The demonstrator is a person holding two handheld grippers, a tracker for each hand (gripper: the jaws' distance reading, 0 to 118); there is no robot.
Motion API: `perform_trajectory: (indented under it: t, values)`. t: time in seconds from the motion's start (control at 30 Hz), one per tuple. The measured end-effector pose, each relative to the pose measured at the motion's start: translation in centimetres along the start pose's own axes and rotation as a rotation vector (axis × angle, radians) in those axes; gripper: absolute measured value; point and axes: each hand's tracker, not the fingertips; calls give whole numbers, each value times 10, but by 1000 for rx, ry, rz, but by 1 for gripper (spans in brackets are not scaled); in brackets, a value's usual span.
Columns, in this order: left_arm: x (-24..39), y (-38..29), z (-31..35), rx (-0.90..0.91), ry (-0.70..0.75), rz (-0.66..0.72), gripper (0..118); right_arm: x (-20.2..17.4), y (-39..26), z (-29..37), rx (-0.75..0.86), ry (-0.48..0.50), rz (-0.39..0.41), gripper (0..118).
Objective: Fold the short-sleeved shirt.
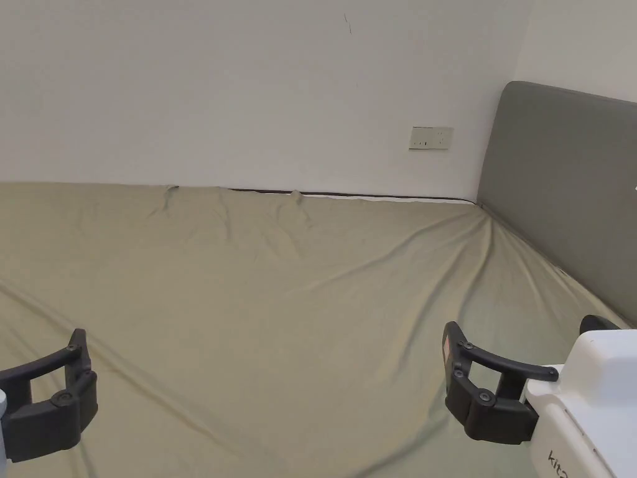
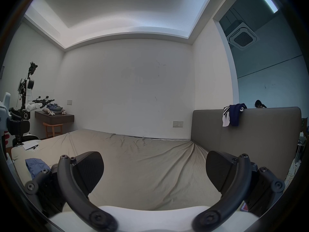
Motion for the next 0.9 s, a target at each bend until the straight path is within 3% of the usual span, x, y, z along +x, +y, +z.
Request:
perform_trajectory:
  t: [0.9]
  values:
    - [-4, 2, -1, -2, 4, 4, 118, -6, 0, -3, -7, 13, 5, 118]
